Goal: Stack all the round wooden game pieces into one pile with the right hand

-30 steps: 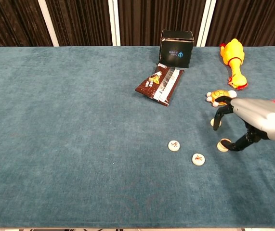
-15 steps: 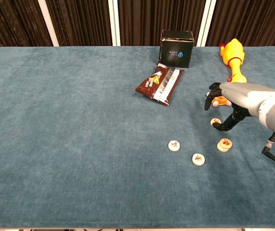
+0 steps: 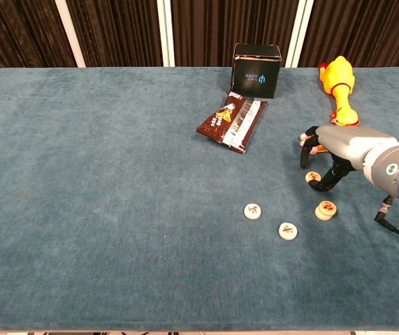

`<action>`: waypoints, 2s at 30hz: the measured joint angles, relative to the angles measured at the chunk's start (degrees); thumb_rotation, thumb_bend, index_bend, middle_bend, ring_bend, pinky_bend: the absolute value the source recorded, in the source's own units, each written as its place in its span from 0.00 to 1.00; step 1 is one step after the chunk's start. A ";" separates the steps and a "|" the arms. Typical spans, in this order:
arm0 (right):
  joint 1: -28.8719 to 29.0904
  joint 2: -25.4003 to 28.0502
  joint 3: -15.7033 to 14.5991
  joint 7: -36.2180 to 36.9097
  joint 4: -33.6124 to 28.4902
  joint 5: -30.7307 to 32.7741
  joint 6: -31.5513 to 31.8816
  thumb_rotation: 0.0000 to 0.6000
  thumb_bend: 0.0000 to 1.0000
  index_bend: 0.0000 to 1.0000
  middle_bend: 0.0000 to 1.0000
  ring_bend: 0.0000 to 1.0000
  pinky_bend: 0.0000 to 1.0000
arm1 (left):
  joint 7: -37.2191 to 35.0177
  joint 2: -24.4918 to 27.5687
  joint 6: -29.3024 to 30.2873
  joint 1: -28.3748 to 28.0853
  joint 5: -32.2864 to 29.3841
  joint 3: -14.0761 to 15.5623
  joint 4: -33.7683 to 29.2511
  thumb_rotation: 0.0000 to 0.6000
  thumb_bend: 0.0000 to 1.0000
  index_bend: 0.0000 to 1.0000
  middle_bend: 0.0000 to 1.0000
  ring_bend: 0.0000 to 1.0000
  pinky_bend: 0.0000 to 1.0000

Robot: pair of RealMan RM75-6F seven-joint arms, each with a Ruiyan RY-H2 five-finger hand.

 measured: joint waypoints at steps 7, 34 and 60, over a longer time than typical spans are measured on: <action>0.10 -0.22 -0.62 0.77 0.81 0.05 0.32 1.00 0.42 0.46 0.00 0.00 0.00 | 0.15 0.03 -0.04 -0.01 0.00 0.06 -0.03 1.00 0.19 0.12 0.00 0.00 0.05; 0.00 0.80 -1.14 2.84 -0.11 -0.68 1.50 1.00 0.42 0.52 0.00 0.00 0.00 | 0.17 0.15 -0.49 -0.07 -0.51 0.09 -0.14 1.00 0.19 0.12 0.00 0.00 0.05; -5.87 9.26 -9.40 4.04 -18.96 -9.18 8.04 1.00 0.42 0.52 0.00 0.00 0.00 | 0.86 0.20 -0.51 -0.05 -0.75 0.26 -0.76 1.00 0.19 0.12 0.00 0.00 0.05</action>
